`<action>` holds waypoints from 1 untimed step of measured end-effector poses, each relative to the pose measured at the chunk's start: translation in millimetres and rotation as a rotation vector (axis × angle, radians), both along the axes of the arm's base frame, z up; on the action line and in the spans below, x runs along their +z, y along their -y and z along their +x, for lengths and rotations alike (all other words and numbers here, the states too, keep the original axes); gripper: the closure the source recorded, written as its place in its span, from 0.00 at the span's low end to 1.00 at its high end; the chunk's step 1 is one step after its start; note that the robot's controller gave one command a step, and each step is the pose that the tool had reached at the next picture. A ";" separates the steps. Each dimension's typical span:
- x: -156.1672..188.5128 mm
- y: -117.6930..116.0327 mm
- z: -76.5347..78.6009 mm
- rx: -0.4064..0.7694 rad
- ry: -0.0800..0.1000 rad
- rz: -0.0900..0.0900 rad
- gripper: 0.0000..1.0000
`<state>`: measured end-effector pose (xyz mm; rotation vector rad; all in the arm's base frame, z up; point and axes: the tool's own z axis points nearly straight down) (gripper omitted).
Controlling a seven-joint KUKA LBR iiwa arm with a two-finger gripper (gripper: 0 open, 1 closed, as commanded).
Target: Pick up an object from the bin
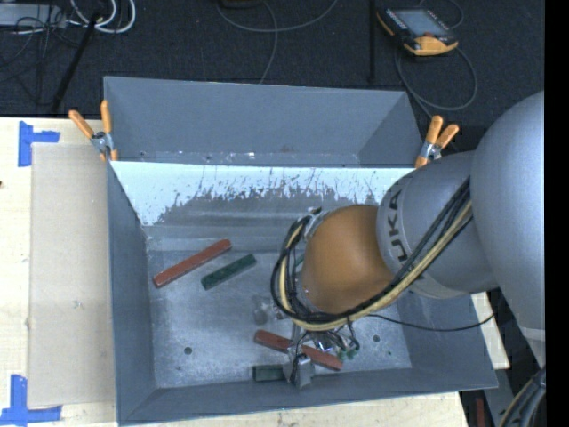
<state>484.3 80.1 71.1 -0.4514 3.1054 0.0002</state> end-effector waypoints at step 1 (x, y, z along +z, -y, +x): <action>25.8 17.3 99.4 -0.011 0.005 0.000 0.00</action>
Offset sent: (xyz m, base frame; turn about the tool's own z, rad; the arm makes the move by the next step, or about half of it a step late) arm 0.0962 -0.0170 0.0242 0.0083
